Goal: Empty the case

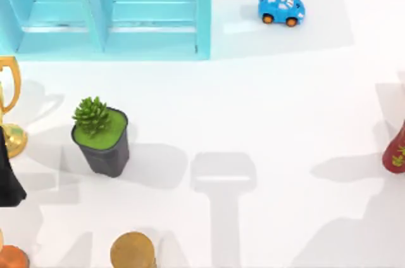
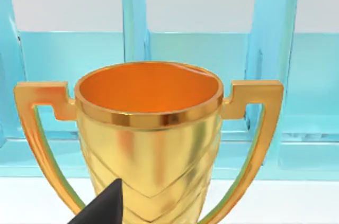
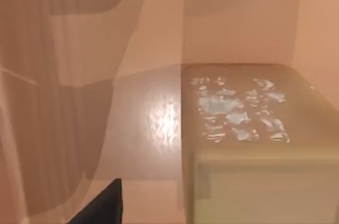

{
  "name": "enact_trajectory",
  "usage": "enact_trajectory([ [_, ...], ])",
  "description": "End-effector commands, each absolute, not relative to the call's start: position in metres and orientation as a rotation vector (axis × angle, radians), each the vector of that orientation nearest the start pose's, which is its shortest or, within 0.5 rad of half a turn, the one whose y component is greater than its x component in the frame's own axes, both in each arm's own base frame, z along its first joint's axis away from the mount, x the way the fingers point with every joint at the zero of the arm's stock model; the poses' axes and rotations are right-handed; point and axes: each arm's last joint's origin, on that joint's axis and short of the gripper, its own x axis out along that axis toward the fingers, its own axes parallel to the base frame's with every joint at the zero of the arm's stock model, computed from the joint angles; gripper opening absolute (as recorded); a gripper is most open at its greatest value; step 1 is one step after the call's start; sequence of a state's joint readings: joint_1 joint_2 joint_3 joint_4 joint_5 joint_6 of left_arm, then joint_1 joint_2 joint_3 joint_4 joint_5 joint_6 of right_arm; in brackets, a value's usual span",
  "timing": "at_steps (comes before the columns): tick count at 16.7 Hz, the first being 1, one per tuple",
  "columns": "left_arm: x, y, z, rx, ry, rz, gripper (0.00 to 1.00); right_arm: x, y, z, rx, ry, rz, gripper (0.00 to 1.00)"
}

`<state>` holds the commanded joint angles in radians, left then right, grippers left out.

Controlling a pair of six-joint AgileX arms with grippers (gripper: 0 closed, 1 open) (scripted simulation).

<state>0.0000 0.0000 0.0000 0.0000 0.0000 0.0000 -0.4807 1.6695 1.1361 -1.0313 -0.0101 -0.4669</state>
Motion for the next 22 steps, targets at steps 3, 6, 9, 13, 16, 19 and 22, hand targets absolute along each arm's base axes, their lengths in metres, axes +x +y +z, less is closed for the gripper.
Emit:
enact_trajectory([
  [3,0.106,-0.001,0.160,0.000,0.000,0.000,1.00,0.260,-0.133,0.159,0.012,1.554,-0.007,1.00],
  [6,0.106,-0.001,0.160,0.000,0.000,0.000,1.00,0.257,-0.132,0.142,0.018,1.569,-0.001,1.00],
  [9,0.106,-0.001,0.160,0.000,0.000,0.000,1.00,0.257,-0.132,0.142,0.018,1.569,-0.001,1.00],
  [13,0.106,-0.001,0.160,0.000,0.000,0.000,1.00,0.257,-0.132,0.142,0.018,1.569,-0.001,0.70],
  [16,0.106,-0.001,0.160,0.000,0.000,0.000,1.00,0.257,-0.132,0.142,0.018,1.569,-0.001,0.47],
  [19,0.106,-0.001,0.160,0.000,0.000,0.000,1.00,0.257,-0.132,0.142,0.018,1.569,-0.001,0.25],
  [22,0.106,-0.001,0.160,0.000,0.000,0.000,1.00,0.257,-0.132,0.142,0.018,1.569,-0.001,0.02],
])
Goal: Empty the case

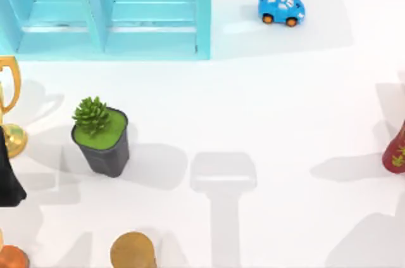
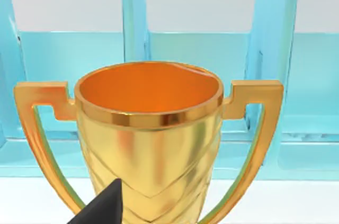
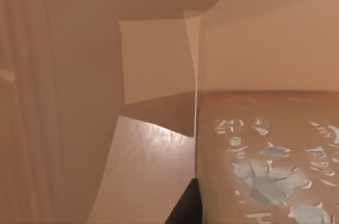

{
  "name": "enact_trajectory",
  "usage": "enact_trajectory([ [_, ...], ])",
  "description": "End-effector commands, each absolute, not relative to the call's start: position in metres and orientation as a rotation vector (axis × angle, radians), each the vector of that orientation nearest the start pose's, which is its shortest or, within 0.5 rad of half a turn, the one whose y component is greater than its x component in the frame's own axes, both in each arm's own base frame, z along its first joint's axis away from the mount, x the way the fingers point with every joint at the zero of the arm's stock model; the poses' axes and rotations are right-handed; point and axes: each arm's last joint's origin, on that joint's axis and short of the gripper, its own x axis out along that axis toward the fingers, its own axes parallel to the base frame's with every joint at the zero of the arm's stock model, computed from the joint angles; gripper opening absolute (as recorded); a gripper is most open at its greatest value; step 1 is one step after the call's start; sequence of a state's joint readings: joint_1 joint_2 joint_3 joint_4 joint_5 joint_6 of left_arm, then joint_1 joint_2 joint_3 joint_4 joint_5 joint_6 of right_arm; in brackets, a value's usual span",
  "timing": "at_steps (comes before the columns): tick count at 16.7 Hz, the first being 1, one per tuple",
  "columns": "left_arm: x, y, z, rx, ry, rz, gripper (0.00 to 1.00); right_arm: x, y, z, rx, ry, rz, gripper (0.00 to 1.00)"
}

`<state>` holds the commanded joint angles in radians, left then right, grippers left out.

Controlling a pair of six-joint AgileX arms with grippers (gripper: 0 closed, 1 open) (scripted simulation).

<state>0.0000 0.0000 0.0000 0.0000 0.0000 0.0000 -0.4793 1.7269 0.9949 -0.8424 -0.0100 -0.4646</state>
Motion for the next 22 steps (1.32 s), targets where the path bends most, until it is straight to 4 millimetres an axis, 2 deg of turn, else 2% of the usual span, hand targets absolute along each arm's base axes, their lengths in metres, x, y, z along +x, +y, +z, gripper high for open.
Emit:
enact_trajectory([
  [10,0.106,-0.001,0.160,0.000,0.000,0.000,1.00,0.257,-0.132,0.144,0.018,1.567,-0.004,0.00],
  [12,0.106,-0.001,0.160,0.000,0.000,0.000,1.00,0.260,-0.134,0.152,0.016,1.567,-0.004,0.00],
  [16,0.106,-0.001,0.160,0.000,0.000,0.000,1.00,0.265,-0.137,0.196,0.020,1.575,0.001,0.00],
  [20,0.106,-0.001,0.160,0.000,0.000,0.000,1.00,0.261,-0.134,0.250,0.023,1.583,0.004,0.00],
  [22,0.106,-0.001,0.160,0.000,0.000,0.000,1.00,0.258,-0.132,0.268,0.020,1.572,-0.002,0.00],
])
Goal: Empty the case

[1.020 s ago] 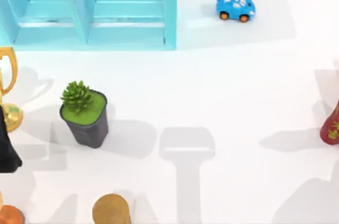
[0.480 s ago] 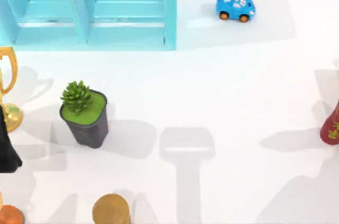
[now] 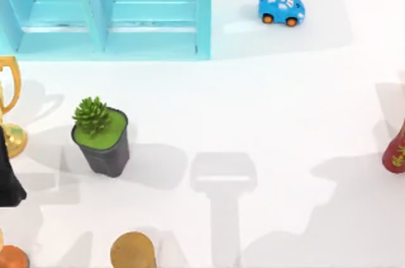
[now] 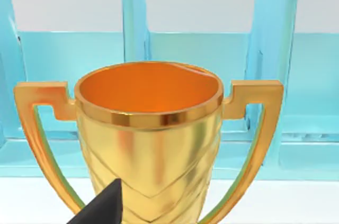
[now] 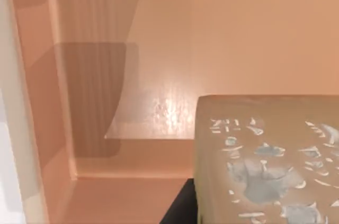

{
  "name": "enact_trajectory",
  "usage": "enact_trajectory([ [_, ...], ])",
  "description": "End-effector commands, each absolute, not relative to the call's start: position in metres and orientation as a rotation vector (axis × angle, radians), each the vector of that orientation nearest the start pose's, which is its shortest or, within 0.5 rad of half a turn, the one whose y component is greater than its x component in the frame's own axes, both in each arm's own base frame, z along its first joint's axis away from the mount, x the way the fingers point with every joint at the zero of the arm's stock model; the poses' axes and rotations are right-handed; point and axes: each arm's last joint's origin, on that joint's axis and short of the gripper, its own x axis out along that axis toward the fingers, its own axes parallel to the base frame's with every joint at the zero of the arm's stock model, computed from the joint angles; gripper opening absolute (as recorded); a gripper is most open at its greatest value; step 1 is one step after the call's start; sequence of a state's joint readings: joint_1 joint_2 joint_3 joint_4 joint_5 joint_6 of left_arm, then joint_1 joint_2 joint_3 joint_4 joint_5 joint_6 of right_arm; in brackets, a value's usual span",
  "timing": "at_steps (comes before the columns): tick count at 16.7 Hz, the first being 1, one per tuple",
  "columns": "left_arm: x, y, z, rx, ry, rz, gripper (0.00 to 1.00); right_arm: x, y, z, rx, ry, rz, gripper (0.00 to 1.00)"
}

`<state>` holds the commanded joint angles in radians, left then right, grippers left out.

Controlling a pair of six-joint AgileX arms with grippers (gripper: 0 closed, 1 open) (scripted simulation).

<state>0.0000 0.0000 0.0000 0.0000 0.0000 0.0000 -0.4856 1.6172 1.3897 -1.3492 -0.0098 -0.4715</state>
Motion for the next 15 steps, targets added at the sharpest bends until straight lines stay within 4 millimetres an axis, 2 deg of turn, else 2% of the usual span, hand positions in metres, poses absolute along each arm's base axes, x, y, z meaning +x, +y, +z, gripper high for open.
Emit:
enact_trajectory([
  [6,0.106,-0.001,0.160,0.000,0.000,0.000,1.00,0.259,-0.131,0.271,0.019,1.571,-0.001,0.00],
  [8,0.106,-0.001,0.160,0.000,0.000,0.000,1.00,0.269,-0.127,0.271,0.018,1.569,-0.001,0.00],
  [10,0.106,-0.001,0.160,0.000,0.000,0.000,1.00,0.292,-0.117,0.271,0.016,1.566,-0.002,0.00],
  [12,0.106,-0.001,0.160,0.000,0.000,0.000,1.00,0.323,-0.099,0.267,0.015,1.563,-0.003,0.00],
  [15,0.106,-0.001,0.160,0.000,0.000,0.000,1.00,0.374,-0.054,0.254,0.012,1.561,-0.004,0.00],
])
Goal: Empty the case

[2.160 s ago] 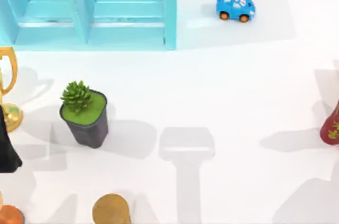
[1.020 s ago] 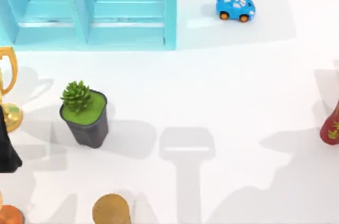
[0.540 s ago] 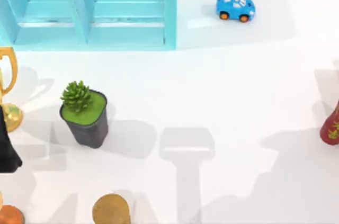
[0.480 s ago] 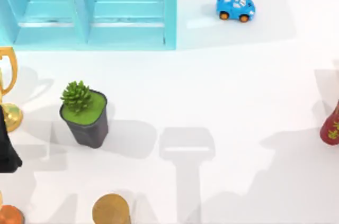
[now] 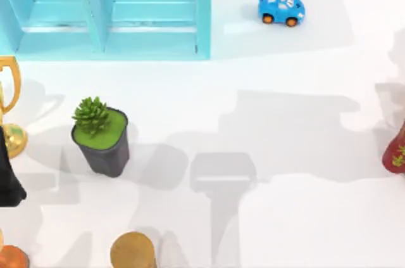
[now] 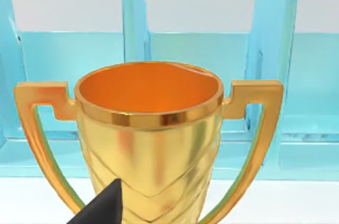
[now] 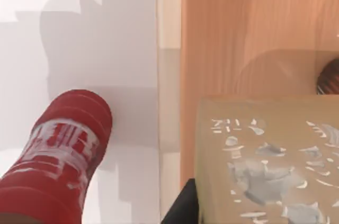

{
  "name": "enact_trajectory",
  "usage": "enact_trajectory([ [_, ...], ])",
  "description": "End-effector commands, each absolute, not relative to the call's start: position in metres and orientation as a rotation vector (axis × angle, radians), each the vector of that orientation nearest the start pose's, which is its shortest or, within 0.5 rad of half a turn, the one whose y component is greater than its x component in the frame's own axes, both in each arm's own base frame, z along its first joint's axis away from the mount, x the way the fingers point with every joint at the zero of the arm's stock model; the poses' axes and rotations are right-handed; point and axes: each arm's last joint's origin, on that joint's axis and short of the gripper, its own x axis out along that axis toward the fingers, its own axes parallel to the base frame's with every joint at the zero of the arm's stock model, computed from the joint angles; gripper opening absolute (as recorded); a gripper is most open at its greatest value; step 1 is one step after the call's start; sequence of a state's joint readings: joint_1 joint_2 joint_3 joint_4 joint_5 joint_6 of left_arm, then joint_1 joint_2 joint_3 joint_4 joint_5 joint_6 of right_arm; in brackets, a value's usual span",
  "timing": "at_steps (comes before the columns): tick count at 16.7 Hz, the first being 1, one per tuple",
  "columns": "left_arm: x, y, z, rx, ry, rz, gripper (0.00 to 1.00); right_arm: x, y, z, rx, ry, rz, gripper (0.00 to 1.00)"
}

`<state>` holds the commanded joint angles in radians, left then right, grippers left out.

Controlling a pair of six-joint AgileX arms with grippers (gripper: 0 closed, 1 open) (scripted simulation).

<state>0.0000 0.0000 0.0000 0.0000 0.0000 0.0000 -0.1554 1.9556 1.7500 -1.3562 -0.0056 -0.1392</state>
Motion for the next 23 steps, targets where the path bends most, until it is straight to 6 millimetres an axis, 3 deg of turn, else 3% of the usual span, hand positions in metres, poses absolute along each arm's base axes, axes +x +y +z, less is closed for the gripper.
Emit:
enact_trajectory([
  [4,0.106,-0.001,0.160,0.000,0.000,0.000,1.00,0.429,0.029,0.225,0.010,1.561,-0.005,0.00],
  [7,0.106,-0.001,0.160,0.000,0.000,0.000,1.00,0.449,0.088,0.199,0.010,1.566,-0.008,0.00],
  [9,0.106,-0.001,0.160,0.000,0.000,0.000,1.00,0.454,0.114,0.187,0.010,1.568,-0.010,0.00],
  [11,0.106,-0.001,0.160,0.000,0.000,0.000,1.00,0.455,0.123,0.183,0.010,1.569,-0.011,0.00],
  [15,0.106,-0.001,0.160,0.000,0.000,0.000,1.00,0.455,0.121,0.182,0.014,1.572,-0.013,0.00],
  [23,0.106,-0.001,0.160,0.000,0.000,0.000,1.00,0.455,0.123,0.138,0.010,1.569,-0.011,0.00],
])
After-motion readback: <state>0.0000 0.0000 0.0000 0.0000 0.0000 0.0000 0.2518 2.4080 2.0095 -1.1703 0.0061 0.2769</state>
